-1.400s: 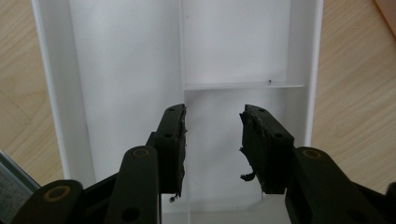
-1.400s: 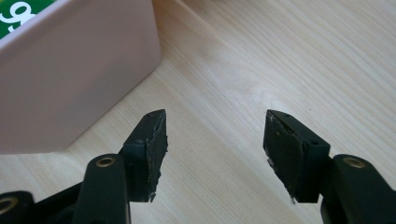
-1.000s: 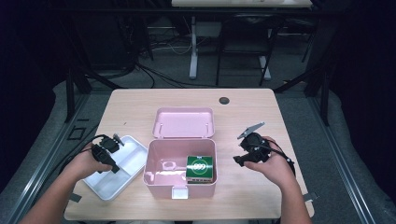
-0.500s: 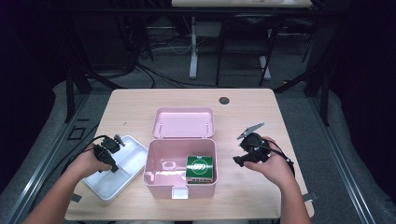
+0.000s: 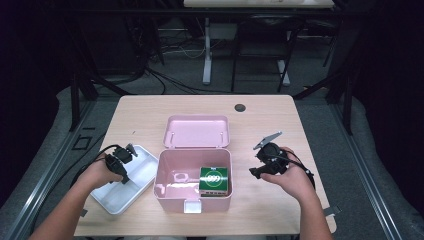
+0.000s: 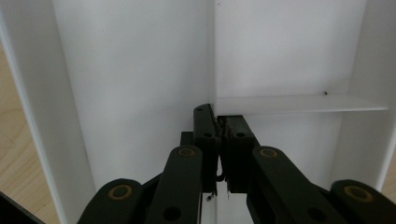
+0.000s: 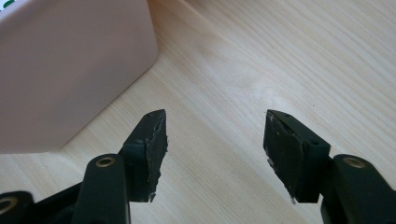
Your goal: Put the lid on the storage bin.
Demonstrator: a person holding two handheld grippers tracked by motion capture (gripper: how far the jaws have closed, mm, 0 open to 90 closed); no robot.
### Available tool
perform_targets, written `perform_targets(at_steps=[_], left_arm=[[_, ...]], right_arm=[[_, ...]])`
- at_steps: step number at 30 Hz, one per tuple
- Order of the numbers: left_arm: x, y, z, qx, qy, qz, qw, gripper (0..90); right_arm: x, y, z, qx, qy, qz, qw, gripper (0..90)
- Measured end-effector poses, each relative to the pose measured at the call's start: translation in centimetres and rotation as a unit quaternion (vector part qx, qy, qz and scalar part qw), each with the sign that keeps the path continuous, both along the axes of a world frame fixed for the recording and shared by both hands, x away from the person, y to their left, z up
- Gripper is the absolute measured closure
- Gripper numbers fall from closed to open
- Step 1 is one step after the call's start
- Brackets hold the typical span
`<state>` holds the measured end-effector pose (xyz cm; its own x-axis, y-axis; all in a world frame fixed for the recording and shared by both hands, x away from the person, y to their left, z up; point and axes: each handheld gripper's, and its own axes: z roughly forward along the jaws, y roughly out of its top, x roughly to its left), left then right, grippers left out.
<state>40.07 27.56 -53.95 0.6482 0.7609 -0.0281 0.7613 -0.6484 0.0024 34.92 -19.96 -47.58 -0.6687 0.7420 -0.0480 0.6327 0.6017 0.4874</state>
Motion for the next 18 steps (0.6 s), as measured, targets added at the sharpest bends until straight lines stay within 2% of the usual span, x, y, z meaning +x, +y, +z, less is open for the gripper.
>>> perform_targets(at_steps=[5, 9, 18], left_arm=[[0.08, 0.18, -0.14, -0.006, 0.001, 0.01, 0.9999, 88.3], [0.08, 0.17, -0.15, -0.005, 0.001, 0.009, 0.9999, 88.4], [0.05, 0.07, -0.09, 0.001, 0.008, 0.005, 1.0, 89.0]], right_arm=[[0.07, 0.05, -0.29, 0.006, -0.003, -0.001, 1.0, 39.7], [0.13, -0.02, -0.28, 0.0, 0.002, -0.001, 1.0, 39.6], [0.11, -0.03, -0.36, 0.002, -0.002, -0.001, 1.0, 39.6]])
